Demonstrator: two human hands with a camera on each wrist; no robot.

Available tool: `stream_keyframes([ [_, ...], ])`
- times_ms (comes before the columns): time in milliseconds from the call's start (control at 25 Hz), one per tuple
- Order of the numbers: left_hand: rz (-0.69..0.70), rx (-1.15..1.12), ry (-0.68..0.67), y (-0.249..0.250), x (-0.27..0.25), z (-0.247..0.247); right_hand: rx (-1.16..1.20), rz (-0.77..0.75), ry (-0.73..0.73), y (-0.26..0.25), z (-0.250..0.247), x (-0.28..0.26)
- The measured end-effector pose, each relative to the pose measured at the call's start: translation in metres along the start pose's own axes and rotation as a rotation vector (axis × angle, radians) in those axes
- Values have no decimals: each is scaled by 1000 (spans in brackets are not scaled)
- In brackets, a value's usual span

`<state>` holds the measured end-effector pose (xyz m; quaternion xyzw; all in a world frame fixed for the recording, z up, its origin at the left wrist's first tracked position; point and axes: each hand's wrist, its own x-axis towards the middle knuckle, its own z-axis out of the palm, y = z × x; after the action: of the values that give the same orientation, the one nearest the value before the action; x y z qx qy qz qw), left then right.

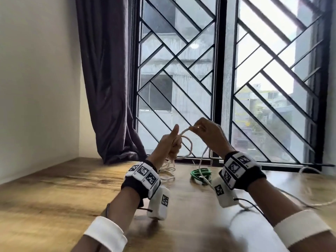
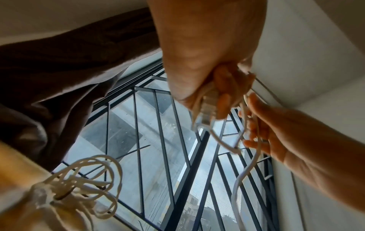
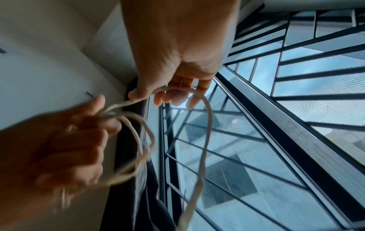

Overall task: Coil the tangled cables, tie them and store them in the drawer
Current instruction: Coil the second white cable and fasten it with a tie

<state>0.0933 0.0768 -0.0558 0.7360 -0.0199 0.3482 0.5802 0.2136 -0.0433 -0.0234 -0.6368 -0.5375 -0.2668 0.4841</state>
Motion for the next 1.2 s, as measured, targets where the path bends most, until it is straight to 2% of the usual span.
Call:
stream_keyframes([
  [80,-119,-137,-171,-2,-4,-1,-6,60,-22,7,13,-15],
  [160,-164,-308,-316,-2,-6,-2,14,131,-70,10,22,-23],
  [280,-116,-556,-402,1,-7,-4,242,292,-81,10,28,-24],
  [320,-88,-616,-394,4,-7,-5,340,359,-145,9,29,-26],
  [440,-22,-743,-325,13,-11,-2,522,537,-437,6,28,-40],
  [560,61,-751,-158,15,-10,1,523,673,-627,5,27,-48],
  [680,179,-678,135,11,-1,-11,286,744,-965,6,26,-55],
  [760,242,-658,288,10,4,-23,51,636,-1083,2,27,-55],
  [880,266,-544,423,8,6,-32,-255,216,-1053,-14,33,-49],
  [960,255,-268,473,0,9,-32,-289,-53,-985,-28,36,-47],
  [1000,246,-66,475,-5,11,-31,-251,-134,-916,-33,33,-45],
  [1080,209,263,400,-11,12,-29,-138,-185,-699,-40,20,-39],
  [1200,161,279,153,-9,8,-19,-133,-110,-284,-31,-2,-26],
])
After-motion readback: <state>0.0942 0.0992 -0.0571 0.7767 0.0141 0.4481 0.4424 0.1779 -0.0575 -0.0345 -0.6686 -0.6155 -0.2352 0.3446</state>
